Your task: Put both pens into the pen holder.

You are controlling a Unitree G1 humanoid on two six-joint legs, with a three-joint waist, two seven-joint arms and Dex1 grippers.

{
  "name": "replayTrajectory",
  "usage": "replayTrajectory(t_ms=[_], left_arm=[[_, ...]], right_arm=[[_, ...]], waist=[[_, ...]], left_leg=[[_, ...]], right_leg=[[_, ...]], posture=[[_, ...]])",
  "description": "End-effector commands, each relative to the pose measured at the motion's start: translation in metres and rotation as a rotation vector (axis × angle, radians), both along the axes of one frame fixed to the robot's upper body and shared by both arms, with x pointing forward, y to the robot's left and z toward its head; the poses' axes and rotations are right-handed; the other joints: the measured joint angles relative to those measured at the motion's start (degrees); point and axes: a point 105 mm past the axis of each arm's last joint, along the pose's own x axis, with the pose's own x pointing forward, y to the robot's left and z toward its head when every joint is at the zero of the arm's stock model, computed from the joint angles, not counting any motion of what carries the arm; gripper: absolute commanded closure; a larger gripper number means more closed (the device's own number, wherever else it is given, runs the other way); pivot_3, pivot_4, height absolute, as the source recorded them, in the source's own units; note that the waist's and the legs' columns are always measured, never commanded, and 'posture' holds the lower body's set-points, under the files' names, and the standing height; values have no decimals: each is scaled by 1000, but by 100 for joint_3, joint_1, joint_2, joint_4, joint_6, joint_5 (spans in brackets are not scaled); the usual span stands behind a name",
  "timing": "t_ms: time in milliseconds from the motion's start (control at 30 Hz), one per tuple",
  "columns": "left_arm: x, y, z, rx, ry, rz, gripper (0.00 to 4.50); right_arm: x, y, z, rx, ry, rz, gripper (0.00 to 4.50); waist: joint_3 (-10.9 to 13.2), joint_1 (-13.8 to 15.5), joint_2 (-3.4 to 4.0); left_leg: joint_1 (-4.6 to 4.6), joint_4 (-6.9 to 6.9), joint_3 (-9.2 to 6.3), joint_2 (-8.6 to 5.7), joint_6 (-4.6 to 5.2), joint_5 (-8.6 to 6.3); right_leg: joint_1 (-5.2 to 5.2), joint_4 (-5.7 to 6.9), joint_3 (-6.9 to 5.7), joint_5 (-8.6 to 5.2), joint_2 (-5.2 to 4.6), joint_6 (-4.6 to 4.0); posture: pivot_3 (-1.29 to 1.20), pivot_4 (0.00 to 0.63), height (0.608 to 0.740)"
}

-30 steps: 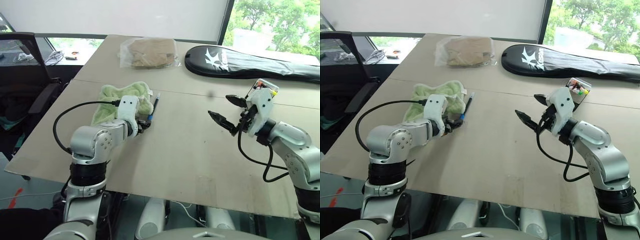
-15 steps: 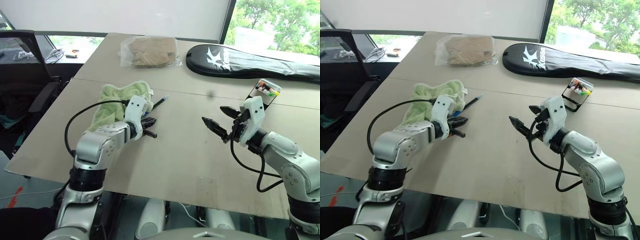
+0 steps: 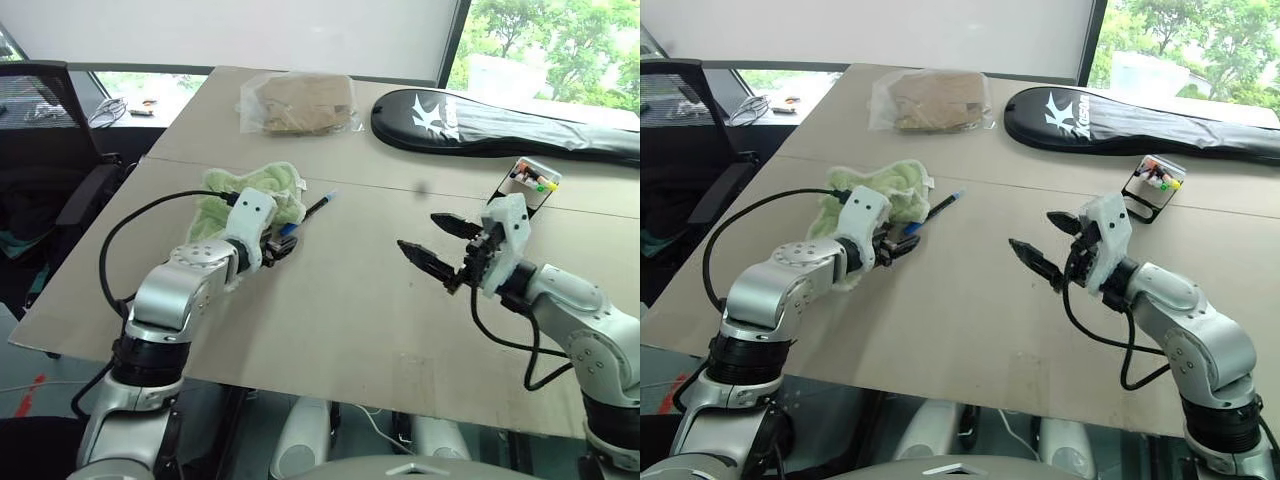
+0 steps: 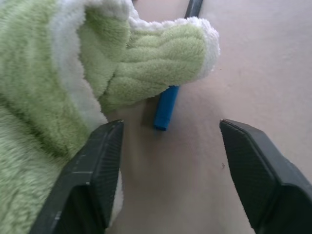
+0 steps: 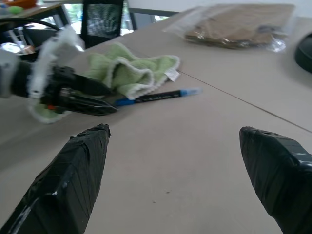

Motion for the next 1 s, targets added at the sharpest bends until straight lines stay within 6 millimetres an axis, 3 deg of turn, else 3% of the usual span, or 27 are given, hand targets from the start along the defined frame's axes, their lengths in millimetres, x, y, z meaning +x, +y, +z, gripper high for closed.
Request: replayTrajectory(t_ms=[33,433,533,700,1000], left_arm=[[8,0,9,-4,-28,-16,1480],[24,-10,-1,-21,33,-93,1480],[25,-11,-6,-30,52,-117,2292],[24,-22,-1,-130,51,-165,4492],[-1,-51,20,-273,18,-378,4492]], right_arm=[[-18,-1,13,-62,-111,117,0],[-29,-11,14,-202,-178,246,0],[-28,-11,13,-209,-202,230,0],[-16,-15,7,-176,-188,109,0],[-12,-6,3,-21,-28,65,0]], waist=[[1,-6,-2],[2,37,-3],[1,85,-3],[0,152,-4],[2,103,-4]], left_leg=[[0,0,0,0,0,0],[3,5,-7,2,0,0],[4,7,-12,2,-3,-2],[2,13,-12,1,-22,-13],[-5,15,-11,1,2,-2]], right_leg=[[0,0,0,0,1,1],[6,1,-7,-2,-22,3],[8,1,-12,-3,-27,5],[8,-1,-12,1,-34,-2],[7,-3,-9,2,-36,-3]], posture=[[0,150,740],[0,150,740],[0,150,740],[0,150,740],[0,150,740]])
